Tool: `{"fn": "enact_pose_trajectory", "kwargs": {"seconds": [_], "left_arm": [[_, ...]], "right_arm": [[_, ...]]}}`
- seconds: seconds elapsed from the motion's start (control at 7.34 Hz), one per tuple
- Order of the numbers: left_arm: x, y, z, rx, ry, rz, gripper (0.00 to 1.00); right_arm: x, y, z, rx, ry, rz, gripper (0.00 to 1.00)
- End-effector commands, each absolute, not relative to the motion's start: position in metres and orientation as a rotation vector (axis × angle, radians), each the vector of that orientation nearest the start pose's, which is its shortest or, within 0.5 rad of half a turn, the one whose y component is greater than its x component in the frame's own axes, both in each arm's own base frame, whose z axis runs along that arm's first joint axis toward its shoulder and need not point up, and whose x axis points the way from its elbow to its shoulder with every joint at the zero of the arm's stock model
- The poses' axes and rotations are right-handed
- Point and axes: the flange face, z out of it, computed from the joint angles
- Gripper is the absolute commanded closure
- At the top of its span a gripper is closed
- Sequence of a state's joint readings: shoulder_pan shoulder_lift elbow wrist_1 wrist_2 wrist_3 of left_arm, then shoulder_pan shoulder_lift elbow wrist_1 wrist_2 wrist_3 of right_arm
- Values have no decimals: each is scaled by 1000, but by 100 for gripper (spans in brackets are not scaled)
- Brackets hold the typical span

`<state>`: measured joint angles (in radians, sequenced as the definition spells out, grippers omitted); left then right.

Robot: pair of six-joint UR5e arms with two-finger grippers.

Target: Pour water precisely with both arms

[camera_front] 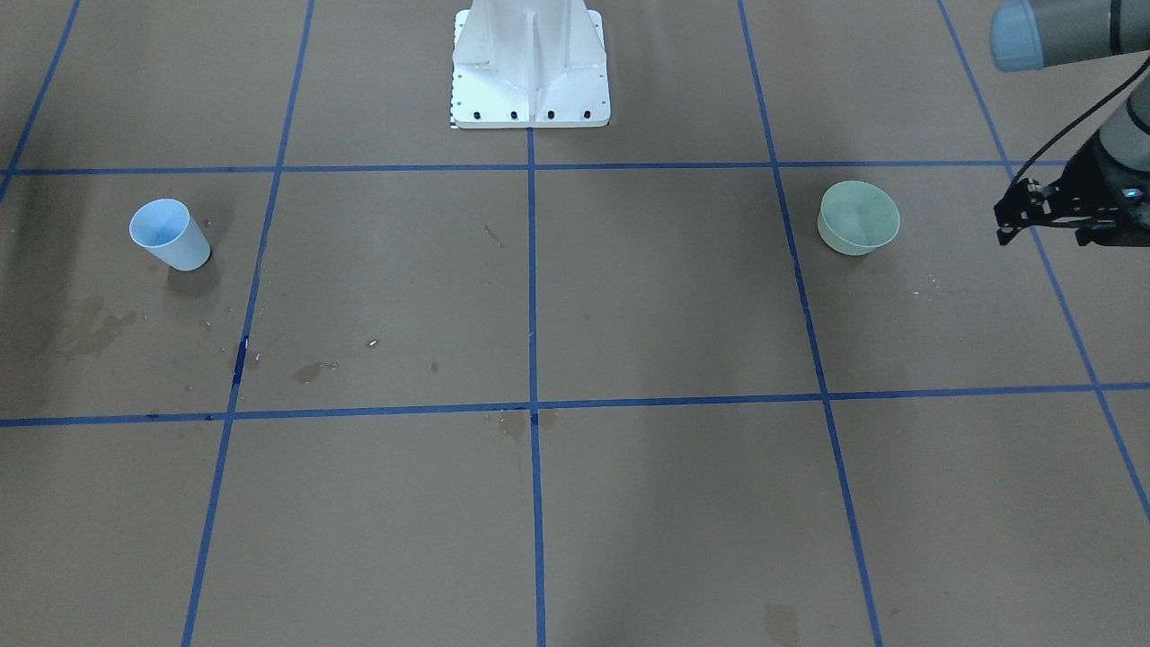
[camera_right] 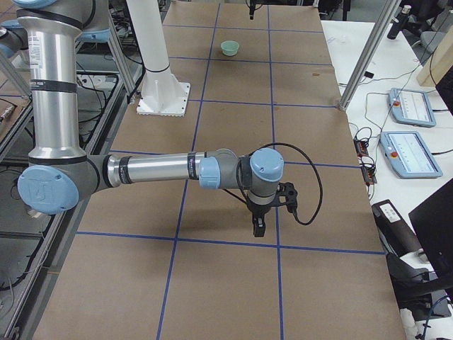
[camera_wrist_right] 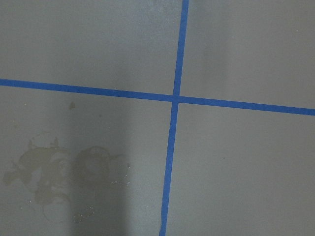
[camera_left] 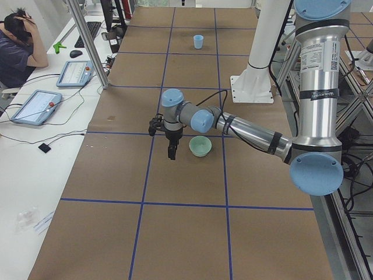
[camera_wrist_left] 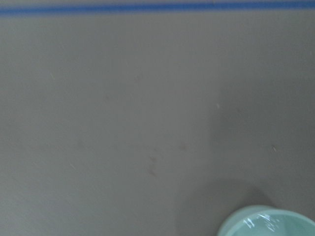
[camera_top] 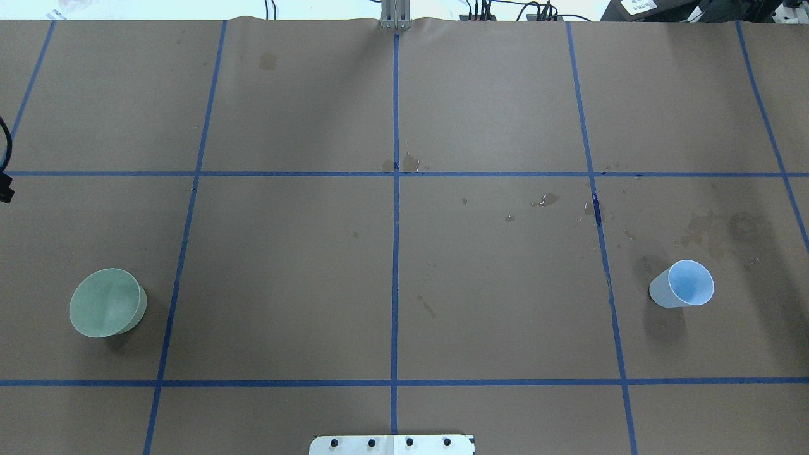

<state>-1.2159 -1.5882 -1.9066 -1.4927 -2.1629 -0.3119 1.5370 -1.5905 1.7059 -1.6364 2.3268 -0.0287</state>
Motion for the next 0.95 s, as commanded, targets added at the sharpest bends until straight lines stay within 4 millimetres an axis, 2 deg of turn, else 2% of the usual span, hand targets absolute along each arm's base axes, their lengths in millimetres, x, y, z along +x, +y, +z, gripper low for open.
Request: {"fn": "enact_pose_trajectory", "kwargs": {"seconds": [0.0,0.27,0.41,0.54,0.82], "left_arm": [[34,-512,553,36,682,167,0],[-14,-516,611,37,698,191,0],[-24,-518,634,54,699,186,0],[-24,-516,641,57,699,187,0],[-24,-516,637,65,699,183,0]], "right_arm": [[45,-488,602,54,-807,-82,0],[44,-488,600,53,-821,-81,0],[44,-487,601,53,-821,-81,0],[44,-488,600,53,-822,-81,0],[44,-488,600,53,-821,-81,0]]}}
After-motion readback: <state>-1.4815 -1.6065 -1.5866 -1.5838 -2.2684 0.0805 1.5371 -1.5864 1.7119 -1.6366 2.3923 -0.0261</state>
